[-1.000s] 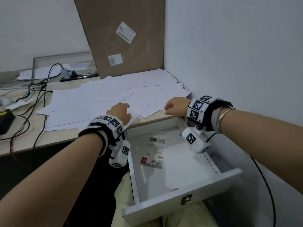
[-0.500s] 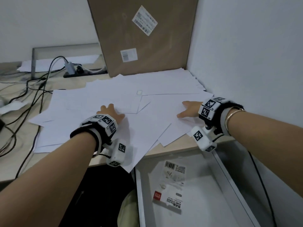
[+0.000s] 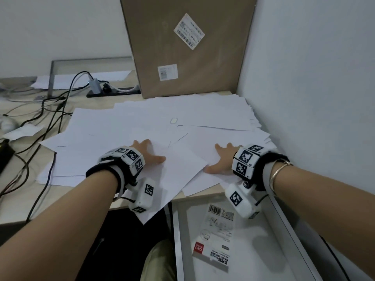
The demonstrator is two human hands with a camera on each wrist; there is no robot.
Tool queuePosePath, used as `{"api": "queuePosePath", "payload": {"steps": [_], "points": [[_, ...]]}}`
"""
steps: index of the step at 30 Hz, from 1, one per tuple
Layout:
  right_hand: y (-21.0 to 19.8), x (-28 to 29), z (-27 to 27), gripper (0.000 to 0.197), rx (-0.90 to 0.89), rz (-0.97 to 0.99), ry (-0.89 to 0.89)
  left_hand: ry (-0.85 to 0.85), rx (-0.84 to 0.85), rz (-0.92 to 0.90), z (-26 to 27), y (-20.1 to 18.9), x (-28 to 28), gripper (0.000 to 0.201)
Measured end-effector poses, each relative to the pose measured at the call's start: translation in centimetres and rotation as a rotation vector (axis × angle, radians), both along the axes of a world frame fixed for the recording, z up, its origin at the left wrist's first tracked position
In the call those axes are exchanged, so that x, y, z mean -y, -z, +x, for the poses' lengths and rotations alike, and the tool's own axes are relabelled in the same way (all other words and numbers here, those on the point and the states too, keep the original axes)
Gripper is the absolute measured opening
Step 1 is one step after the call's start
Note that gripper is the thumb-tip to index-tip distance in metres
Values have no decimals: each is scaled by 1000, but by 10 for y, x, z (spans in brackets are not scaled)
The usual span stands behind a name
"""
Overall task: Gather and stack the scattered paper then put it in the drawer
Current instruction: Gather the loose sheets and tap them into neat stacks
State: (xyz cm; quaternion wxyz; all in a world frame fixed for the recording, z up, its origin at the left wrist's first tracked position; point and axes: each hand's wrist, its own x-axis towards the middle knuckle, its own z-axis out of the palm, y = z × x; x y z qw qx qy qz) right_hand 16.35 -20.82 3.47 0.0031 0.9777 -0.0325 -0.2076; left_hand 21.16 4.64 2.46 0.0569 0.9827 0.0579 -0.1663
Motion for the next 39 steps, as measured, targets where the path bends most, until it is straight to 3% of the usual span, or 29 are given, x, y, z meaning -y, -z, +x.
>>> {"api": "queuePosePath", "payload": {"steps": [6, 13, 16, 21, 24, 27, 32, 34, 39], "points": [[-20, 15, -5, 87, -140, 141, -70, 67, -23, -78, -16, -5, 2, 85], [-44, 73, 36, 68, 171, 269, 374, 138, 43, -189, -20, -7, 32, 103], [-43, 90, 50, 64, 245, 440, 506, 182, 44, -220, -14, -7, 48, 103], [-42, 92, 79, 67, 189, 564, 589, 255, 84, -330, 5, -12, 75, 86], [-45, 91, 94, 60, 118, 522, 594, 295, 105, -371, 18, -17, 89, 86], [-43, 101, 114, 57, 100, 728, 624, 324, 34, -284, 24, -13, 94, 85], [-40, 113, 143, 30, 48, 563, 577, 356, 23, -202, 28, -5, 91, 80], [-41, 111, 143, 32, 28, 622, 540, 373, 18, -190, 28, -7, 90, 88], [-41, 117, 137, 65, 90, 823, 570, 377, 3, -163, 27, -12, 91, 92]]}}
